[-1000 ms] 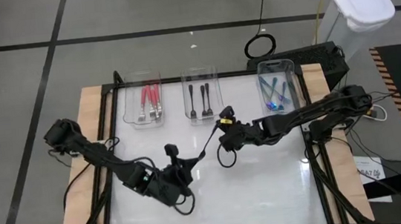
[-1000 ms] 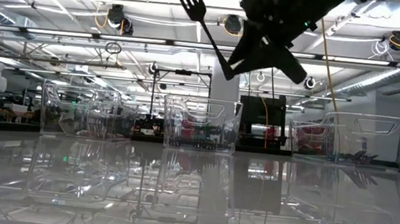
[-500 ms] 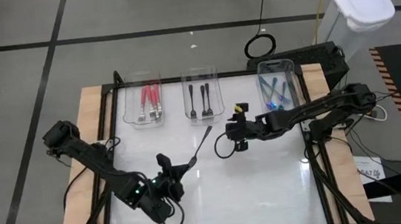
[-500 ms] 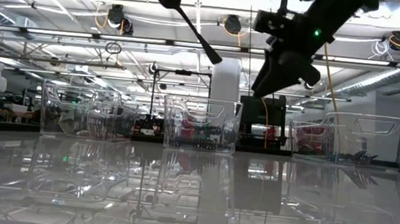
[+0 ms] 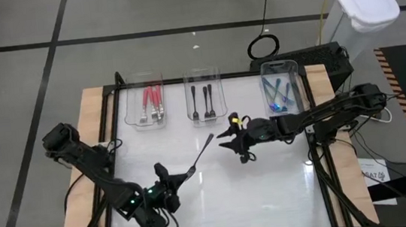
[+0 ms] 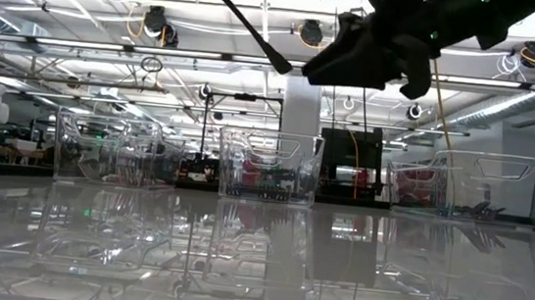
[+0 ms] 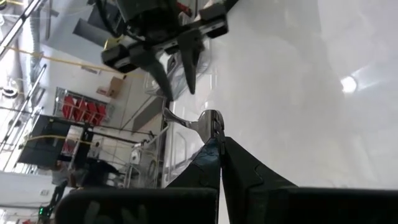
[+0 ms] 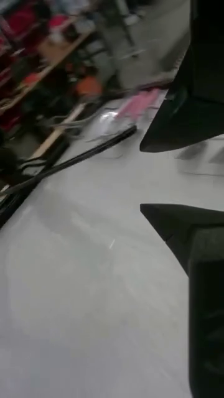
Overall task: Sort silverware by color (type)
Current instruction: Put the black fork into the middle transparent bin
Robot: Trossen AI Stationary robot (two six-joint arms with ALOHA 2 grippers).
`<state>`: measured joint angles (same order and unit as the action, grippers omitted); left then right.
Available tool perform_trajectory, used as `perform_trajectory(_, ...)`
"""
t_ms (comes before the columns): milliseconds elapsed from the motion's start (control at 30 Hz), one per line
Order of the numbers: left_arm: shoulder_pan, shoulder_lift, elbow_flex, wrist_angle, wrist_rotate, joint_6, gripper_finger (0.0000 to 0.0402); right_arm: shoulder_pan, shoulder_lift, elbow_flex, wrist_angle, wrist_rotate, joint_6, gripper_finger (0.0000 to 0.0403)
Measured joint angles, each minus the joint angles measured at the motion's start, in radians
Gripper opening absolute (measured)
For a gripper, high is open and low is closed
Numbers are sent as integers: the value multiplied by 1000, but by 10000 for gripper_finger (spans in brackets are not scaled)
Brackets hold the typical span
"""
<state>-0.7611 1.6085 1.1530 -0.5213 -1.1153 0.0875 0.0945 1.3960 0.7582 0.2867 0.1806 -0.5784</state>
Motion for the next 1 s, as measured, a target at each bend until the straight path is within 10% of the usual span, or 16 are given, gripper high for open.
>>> perform_trajectory(1000,38,0,0,54,104,-3,0,25,98,1,218,-47,-363,105)
